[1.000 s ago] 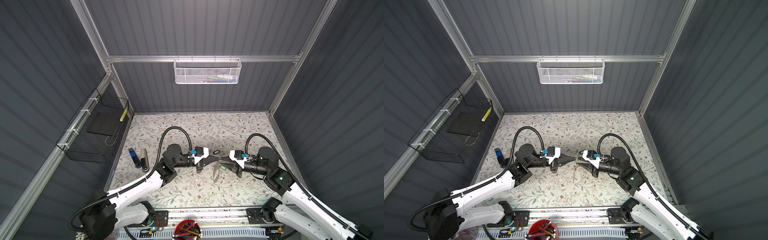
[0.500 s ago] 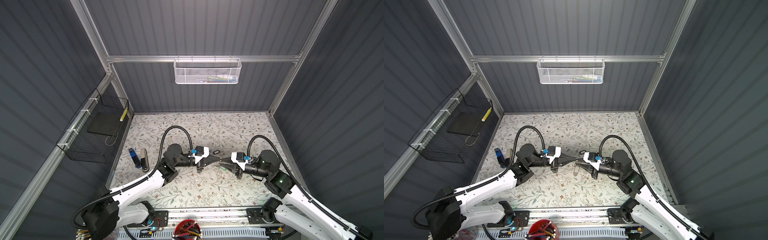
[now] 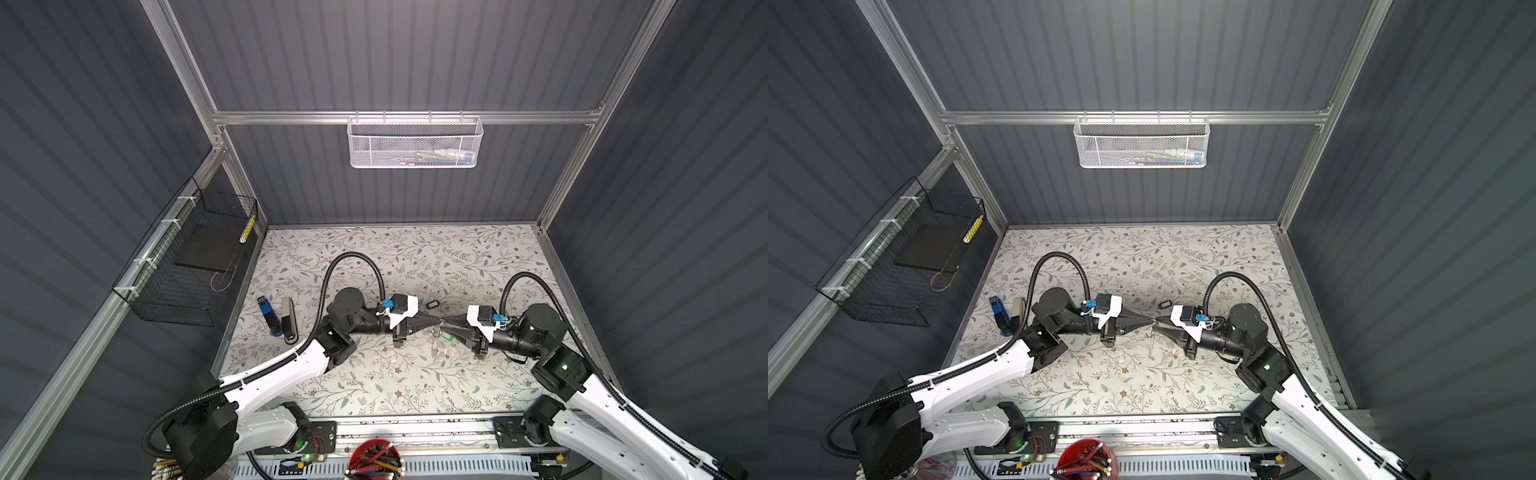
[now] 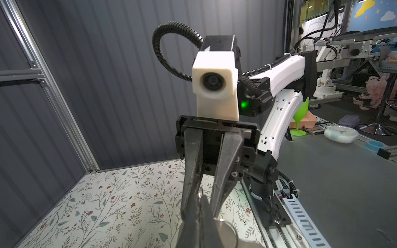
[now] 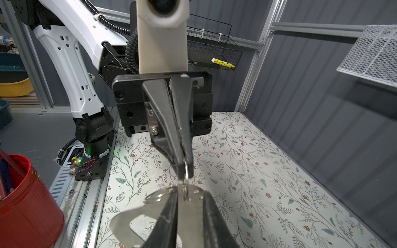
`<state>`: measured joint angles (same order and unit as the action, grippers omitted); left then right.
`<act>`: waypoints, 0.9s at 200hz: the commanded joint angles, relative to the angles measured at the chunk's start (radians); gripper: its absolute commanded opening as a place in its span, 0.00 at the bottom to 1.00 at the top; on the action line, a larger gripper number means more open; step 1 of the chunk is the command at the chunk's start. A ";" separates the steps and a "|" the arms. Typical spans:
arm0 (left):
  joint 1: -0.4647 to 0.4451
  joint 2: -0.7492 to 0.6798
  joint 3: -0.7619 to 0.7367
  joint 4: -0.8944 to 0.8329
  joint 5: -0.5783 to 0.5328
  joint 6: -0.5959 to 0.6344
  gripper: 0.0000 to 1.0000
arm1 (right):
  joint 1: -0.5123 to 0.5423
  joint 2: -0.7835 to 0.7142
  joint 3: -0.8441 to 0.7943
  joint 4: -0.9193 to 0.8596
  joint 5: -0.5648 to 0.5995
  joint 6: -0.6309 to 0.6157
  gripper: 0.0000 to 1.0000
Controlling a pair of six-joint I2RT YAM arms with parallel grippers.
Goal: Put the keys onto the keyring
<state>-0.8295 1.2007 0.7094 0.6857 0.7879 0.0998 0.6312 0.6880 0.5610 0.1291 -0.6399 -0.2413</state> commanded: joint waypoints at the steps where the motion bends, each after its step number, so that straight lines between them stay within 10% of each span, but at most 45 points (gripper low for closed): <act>1: 0.003 -0.004 0.010 0.002 0.028 -0.008 0.00 | 0.002 -0.008 -0.003 0.032 -0.016 0.020 0.23; 103: 0.004 0.002 0.027 -0.051 0.018 0.019 0.00 | 0.002 0.028 0.007 0.040 -0.051 0.022 0.02; 130: 0.036 -0.046 0.028 -0.127 -0.051 0.053 0.42 | 0.003 0.021 0.013 -0.018 -0.012 -0.028 0.00; 180: 0.077 -0.139 0.152 -0.566 -0.284 0.127 0.62 | 0.004 -0.008 -0.013 -0.030 0.091 -0.199 0.00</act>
<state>-0.7597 1.1030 0.7567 0.3931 0.6487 0.1604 0.6312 0.7036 0.5610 0.0818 -0.6117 -0.3325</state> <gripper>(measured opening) 0.595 0.048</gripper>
